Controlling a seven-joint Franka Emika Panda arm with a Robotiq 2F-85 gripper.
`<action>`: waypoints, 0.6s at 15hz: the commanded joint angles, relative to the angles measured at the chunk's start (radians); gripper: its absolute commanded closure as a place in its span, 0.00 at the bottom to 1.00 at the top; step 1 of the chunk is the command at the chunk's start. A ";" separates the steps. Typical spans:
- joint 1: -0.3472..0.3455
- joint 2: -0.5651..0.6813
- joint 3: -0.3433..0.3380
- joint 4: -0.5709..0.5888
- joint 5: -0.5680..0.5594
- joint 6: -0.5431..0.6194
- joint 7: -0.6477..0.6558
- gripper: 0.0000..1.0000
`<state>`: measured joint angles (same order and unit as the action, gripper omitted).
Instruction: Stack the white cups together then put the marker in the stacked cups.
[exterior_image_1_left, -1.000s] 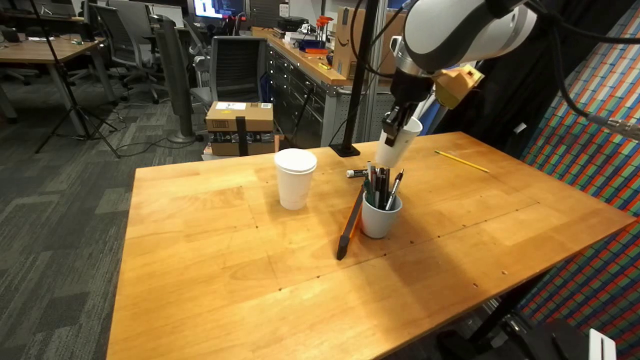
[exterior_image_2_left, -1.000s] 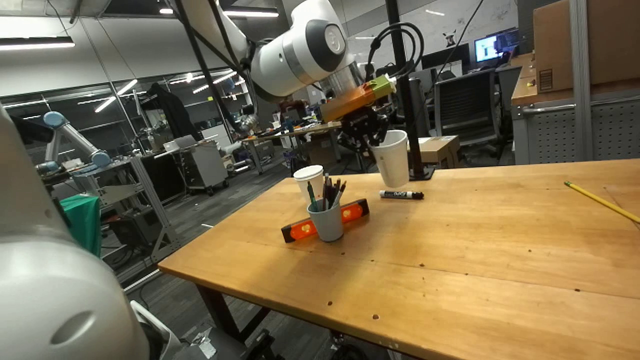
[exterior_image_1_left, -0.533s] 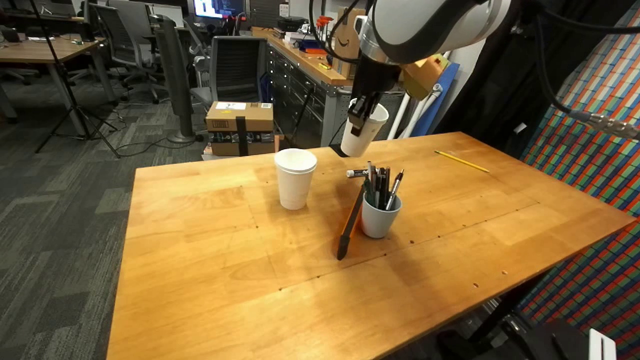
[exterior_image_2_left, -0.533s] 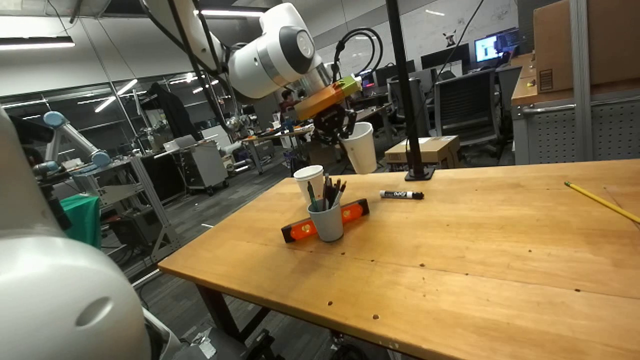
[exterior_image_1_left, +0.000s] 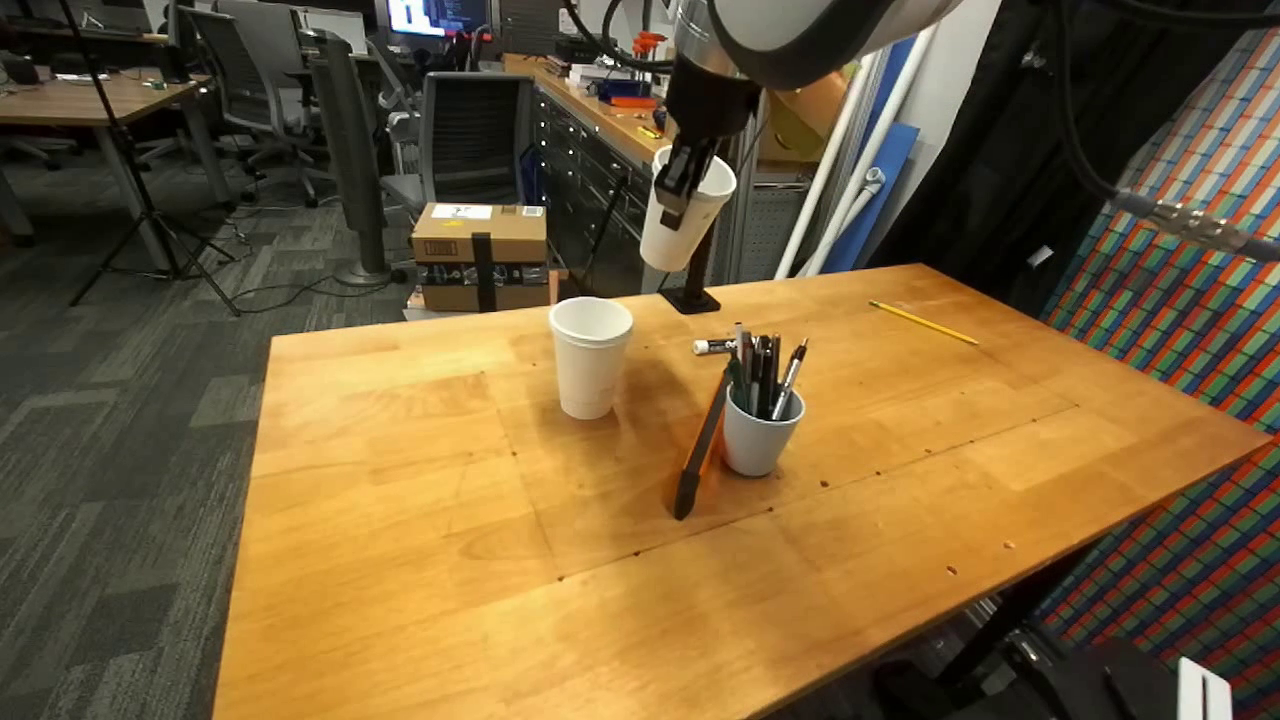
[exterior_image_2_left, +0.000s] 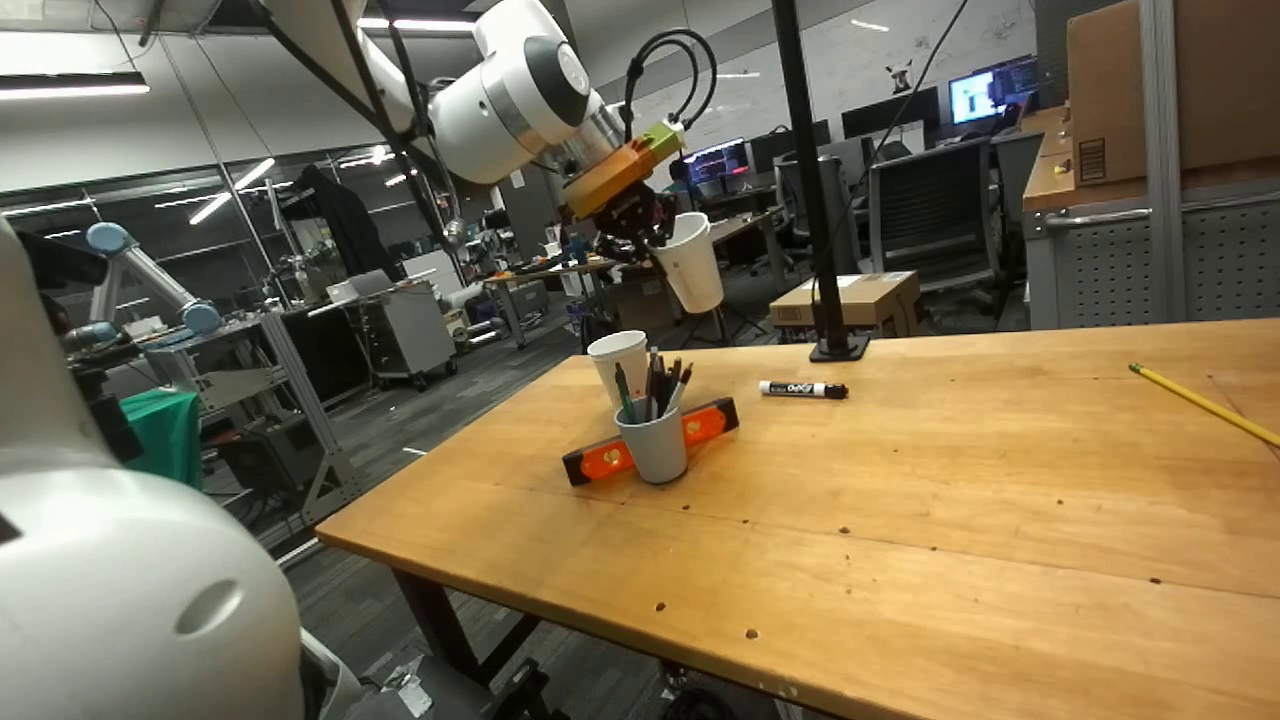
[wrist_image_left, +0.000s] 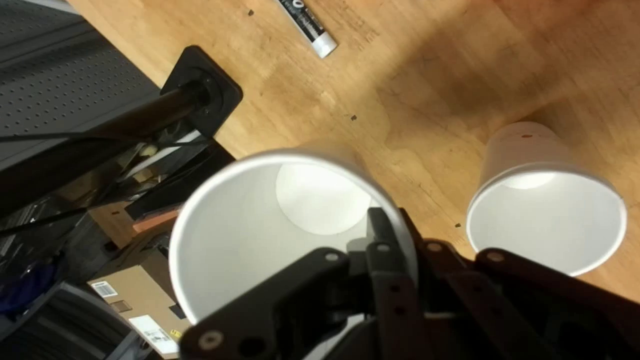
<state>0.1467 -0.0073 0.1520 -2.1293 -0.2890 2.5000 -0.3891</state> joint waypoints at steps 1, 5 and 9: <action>0.011 -0.027 0.010 0.043 -0.060 -0.039 0.030 0.95; 0.023 -0.050 0.029 0.065 -0.122 -0.123 0.090 0.95; 0.043 -0.072 0.060 0.102 -0.128 -0.271 0.151 0.95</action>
<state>0.1708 -0.0560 0.1926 -2.0679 -0.3974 2.3299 -0.2947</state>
